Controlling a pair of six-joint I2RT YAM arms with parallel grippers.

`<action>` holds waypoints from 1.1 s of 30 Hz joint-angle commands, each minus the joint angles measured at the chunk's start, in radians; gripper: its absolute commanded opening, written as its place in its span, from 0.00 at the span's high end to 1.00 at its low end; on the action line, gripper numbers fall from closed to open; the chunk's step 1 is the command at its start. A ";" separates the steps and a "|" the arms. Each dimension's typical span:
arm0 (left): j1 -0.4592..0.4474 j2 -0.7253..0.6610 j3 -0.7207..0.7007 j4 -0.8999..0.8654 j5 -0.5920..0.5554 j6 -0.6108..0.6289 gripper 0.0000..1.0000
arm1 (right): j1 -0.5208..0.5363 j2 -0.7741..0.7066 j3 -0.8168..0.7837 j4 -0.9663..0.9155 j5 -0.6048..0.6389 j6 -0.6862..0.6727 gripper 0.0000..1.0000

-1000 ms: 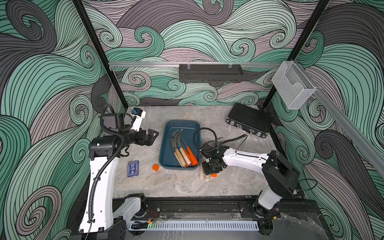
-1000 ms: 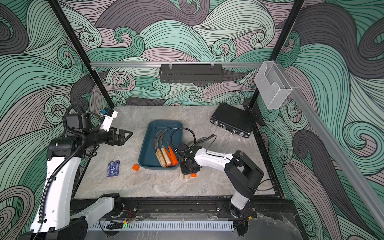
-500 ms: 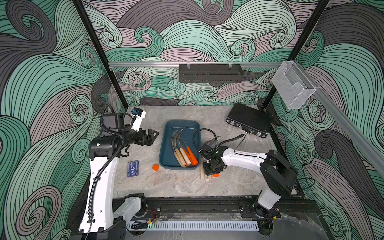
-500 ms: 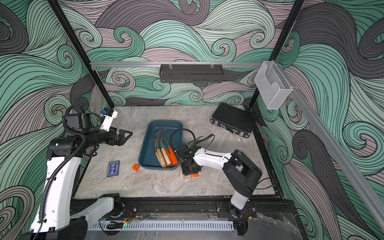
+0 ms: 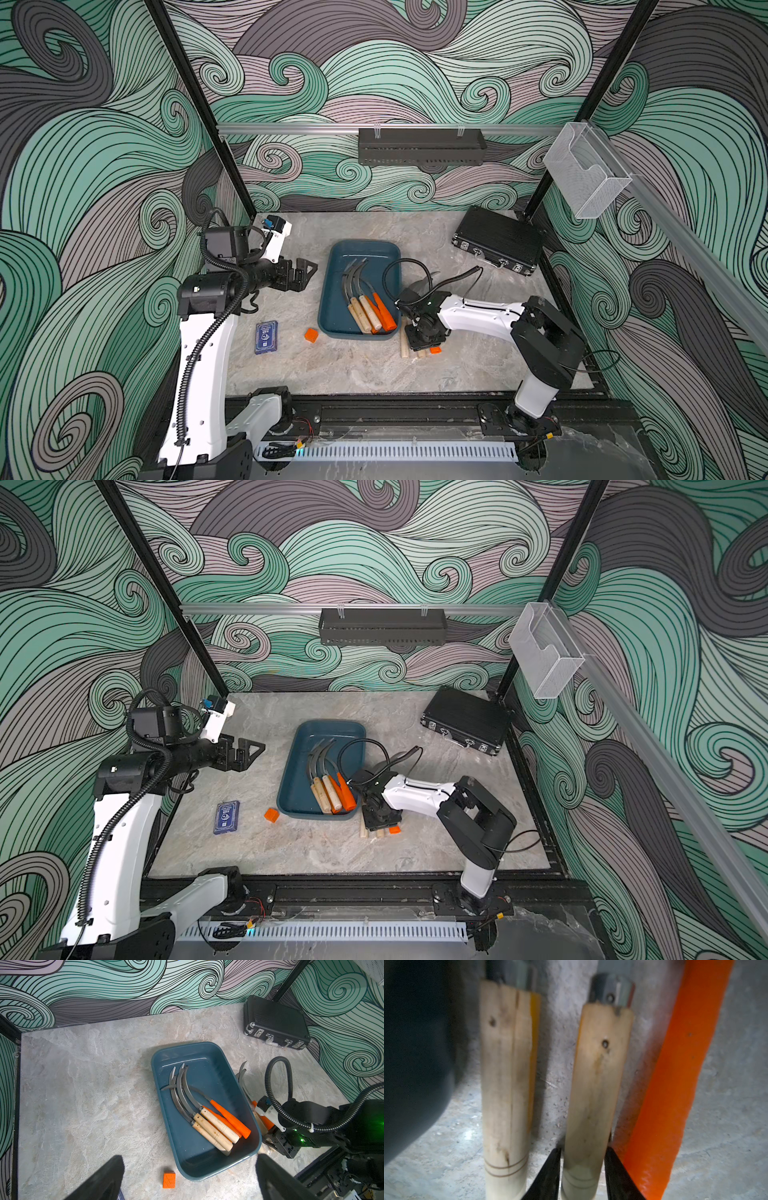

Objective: Put small sickles into storage boxes
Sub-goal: Pick up the sickle at the center of the board.

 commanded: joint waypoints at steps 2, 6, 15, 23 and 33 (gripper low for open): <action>-0.003 -0.019 0.018 -0.011 0.026 -0.004 0.01 | 0.008 0.030 0.012 -0.018 0.020 0.015 0.65; -0.003 -0.019 0.021 -0.012 0.027 -0.005 0.01 | 0.008 0.034 0.005 -0.018 0.028 0.017 0.67; -0.003 -0.018 0.034 -0.014 0.030 -0.008 0.01 | 0.008 0.018 -0.003 -0.019 0.031 0.012 0.79; -0.004 -0.012 0.049 -0.020 0.028 -0.007 0.01 | 0.005 -0.043 0.006 -0.034 0.044 0.000 0.90; -0.004 -0.011 0.057 -0.022 0.026 -0.009 0.01 | -0.019 -0.160 0.005 -0.066 0.040 -0.015 0.97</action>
